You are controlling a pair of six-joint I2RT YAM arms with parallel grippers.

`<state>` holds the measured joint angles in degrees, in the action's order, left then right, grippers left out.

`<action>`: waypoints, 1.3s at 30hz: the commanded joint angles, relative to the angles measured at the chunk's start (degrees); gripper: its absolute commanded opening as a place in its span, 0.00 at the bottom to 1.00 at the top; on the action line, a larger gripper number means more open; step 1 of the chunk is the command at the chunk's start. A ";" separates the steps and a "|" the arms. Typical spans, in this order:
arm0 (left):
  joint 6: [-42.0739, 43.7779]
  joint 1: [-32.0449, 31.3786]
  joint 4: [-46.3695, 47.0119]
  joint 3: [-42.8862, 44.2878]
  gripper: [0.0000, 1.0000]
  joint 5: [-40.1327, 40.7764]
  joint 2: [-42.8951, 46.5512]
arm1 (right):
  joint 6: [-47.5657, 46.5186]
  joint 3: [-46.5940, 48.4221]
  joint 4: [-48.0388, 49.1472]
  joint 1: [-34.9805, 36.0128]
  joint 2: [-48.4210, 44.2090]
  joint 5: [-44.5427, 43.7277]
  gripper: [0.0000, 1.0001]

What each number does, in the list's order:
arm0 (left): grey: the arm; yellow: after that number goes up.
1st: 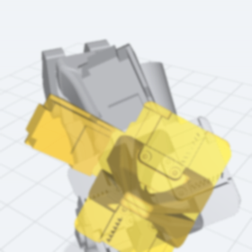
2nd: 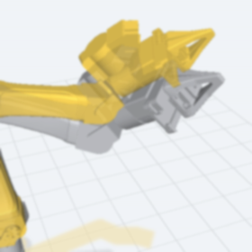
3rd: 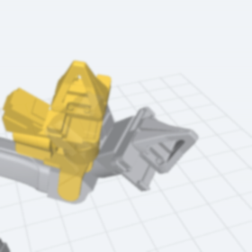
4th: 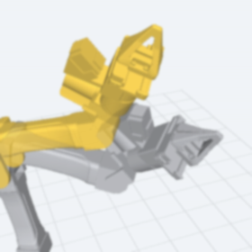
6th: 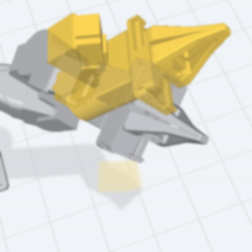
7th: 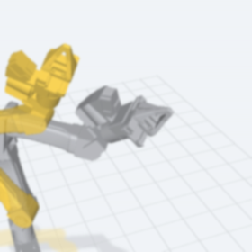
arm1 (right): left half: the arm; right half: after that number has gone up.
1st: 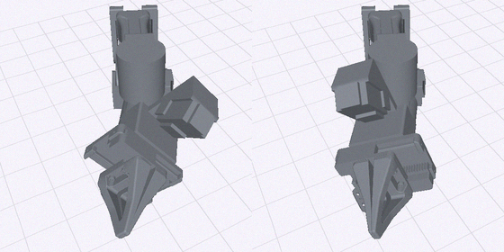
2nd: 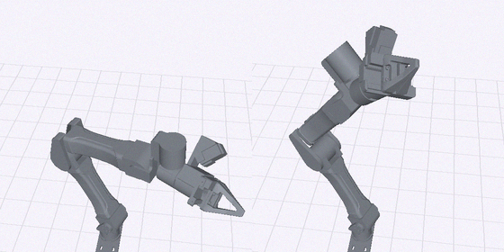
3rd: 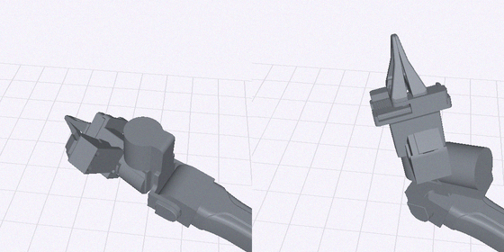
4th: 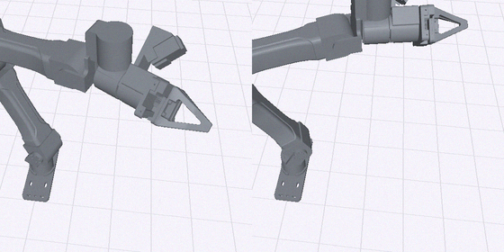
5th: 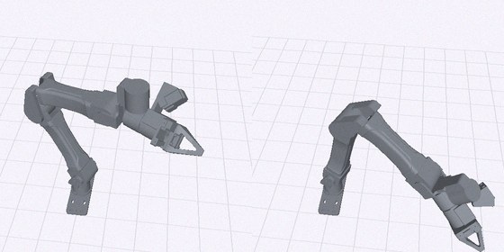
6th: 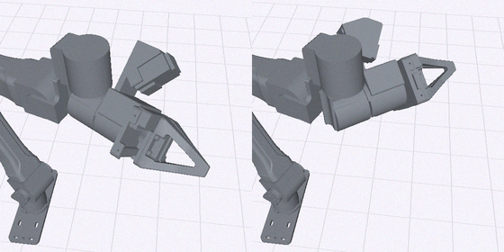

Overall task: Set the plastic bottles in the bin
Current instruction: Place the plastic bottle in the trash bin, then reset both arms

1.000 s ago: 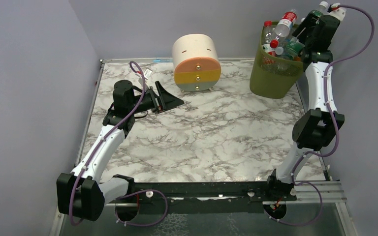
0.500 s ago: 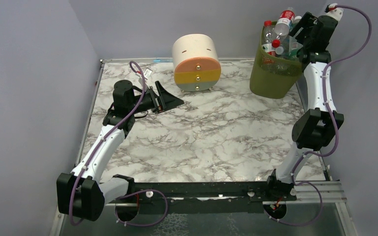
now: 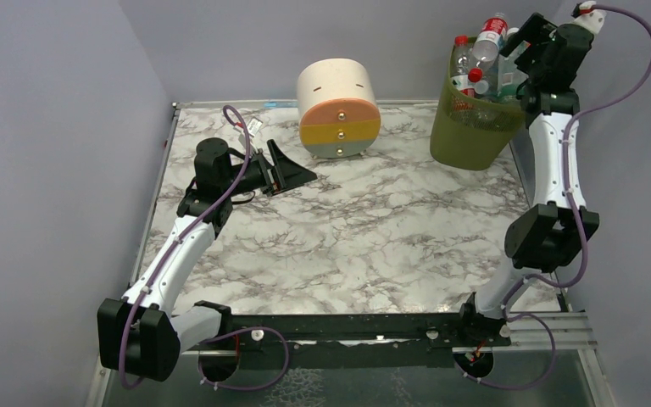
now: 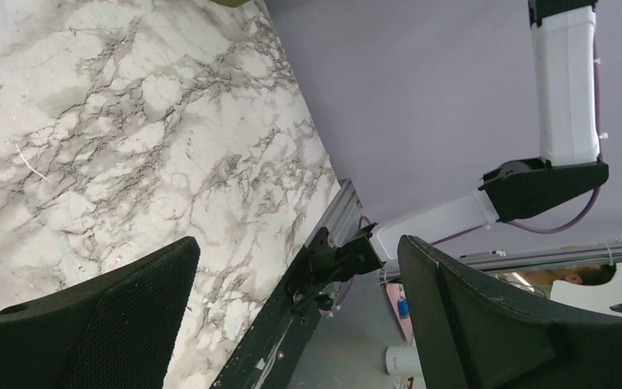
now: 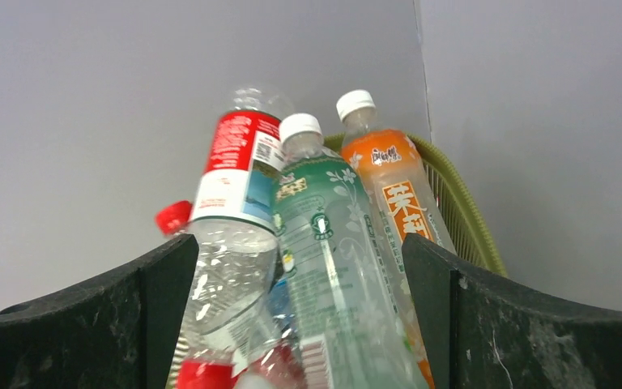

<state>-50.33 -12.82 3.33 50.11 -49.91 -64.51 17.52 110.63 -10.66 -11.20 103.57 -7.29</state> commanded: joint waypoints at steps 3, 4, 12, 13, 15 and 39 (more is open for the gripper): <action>1.86 0.25 -1.04 1.10 0.99 0.44 1.38 | 2.84 -3.59 -0.71 0.13 -10.38 0.13 1.00; 3.01 0.25 -2.34 1.58 0.99 1.21 1.48 | 3.33 -4.99 -0.61 0.12 -12.43 1.57 1.00; 15.78 0.25 -18.28 7.29 0.99 18.57 3.98 | 4.37 -22.37 5.54 0.13 -27.97 14.67 1.00; 16.05 0.25 -18.15 7.25 0.99 19.33 4.31 | 4.63 -23.98 5.74 0.13 -29.72 15.91 1.00; 16.81 0.25 -18.16 7.33 0.99 20.40 4.35 | 4.99 -27.19 6.15 0.13 -32.87 18.58 1.00; 18.07 0.25 -4.74 -13.97 0.99 31.84 7.56 | 8.29 -59.12 10.06 0.19 -51.26 39.19 1.00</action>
<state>-30.50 -12.75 -11.18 42.22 -17.93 -56.58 26.74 55.81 -3.62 -11.20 54.54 29.21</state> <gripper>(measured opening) 0.989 0.995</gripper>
